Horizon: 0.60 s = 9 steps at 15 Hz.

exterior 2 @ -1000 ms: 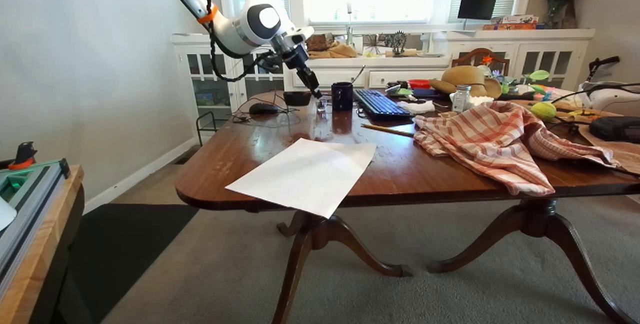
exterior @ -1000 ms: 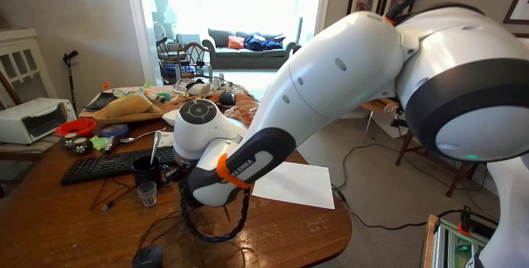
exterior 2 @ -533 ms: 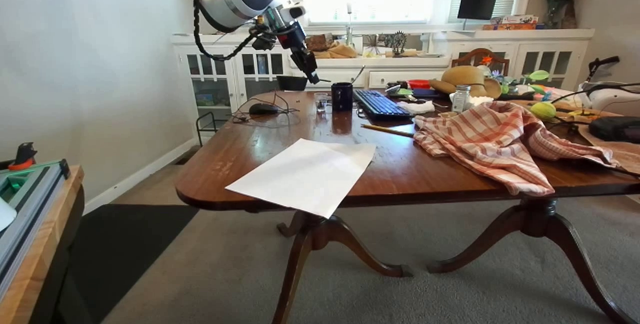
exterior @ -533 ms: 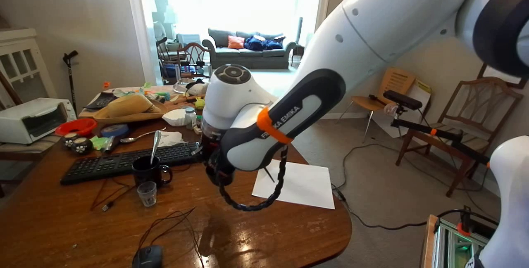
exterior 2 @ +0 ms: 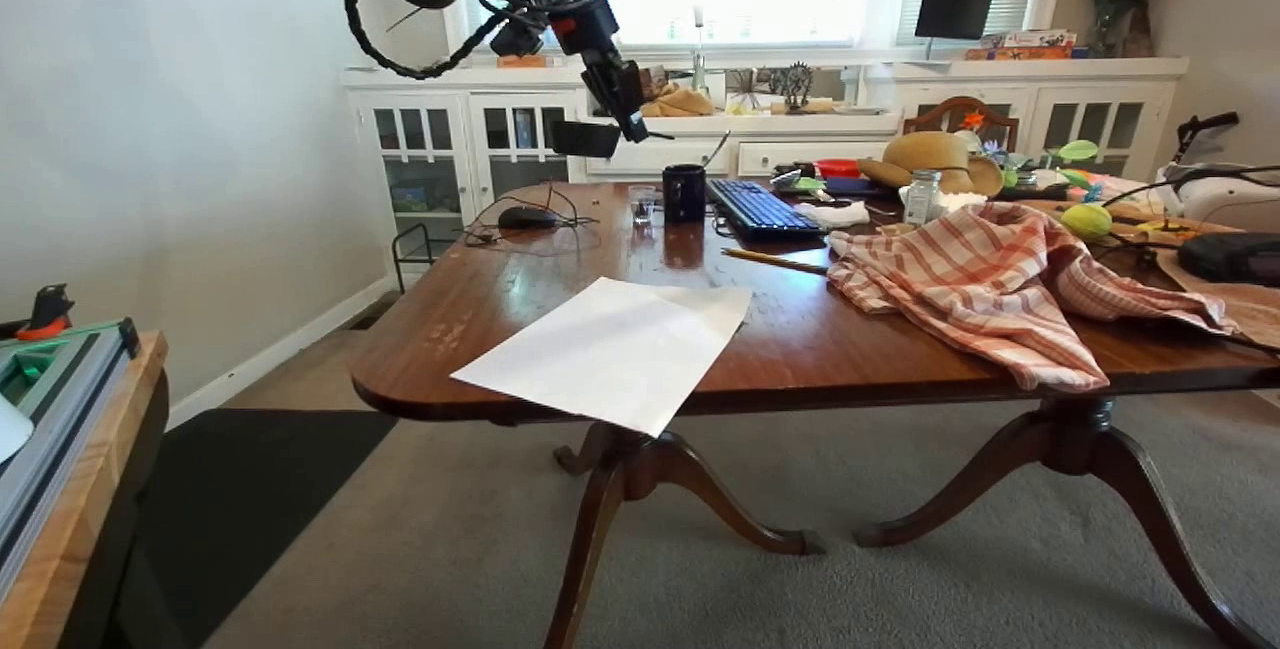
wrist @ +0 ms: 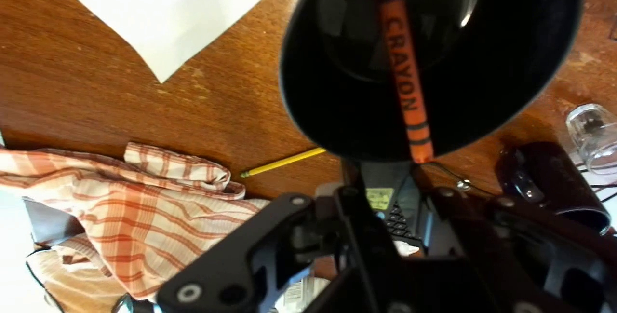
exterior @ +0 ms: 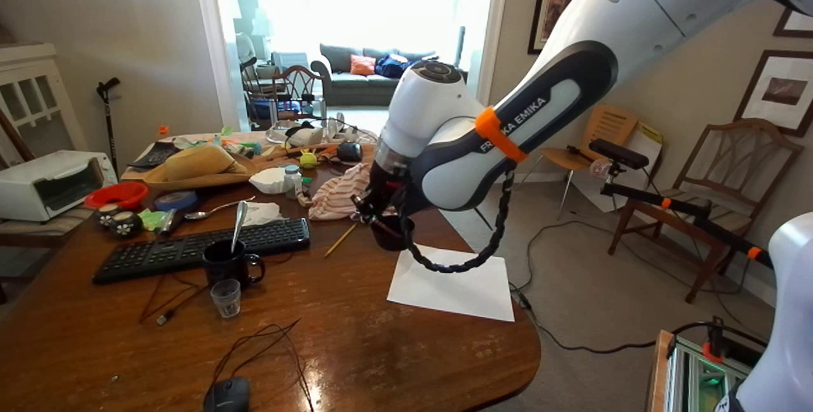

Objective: Put the crayon inside the measuring cup then put it on top of the white napkin.

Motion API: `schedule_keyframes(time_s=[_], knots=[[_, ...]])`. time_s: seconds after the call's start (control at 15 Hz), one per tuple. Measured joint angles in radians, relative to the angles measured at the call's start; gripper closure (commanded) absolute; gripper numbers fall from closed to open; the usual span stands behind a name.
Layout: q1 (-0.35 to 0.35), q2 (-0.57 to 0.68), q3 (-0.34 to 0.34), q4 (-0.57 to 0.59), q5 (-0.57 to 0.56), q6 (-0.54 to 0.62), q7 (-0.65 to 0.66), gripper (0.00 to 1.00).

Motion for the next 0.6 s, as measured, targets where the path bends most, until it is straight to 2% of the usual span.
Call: schedule_keyframes(time_s=[0.13,0.6], knots=[[-0.067,-0.037,0.025,-0.048,-0.003,0.028,-0.039,0.94],[-0.174,-0.051,0.018,-0.143,0.077,0.134,-0.173,0.94]])
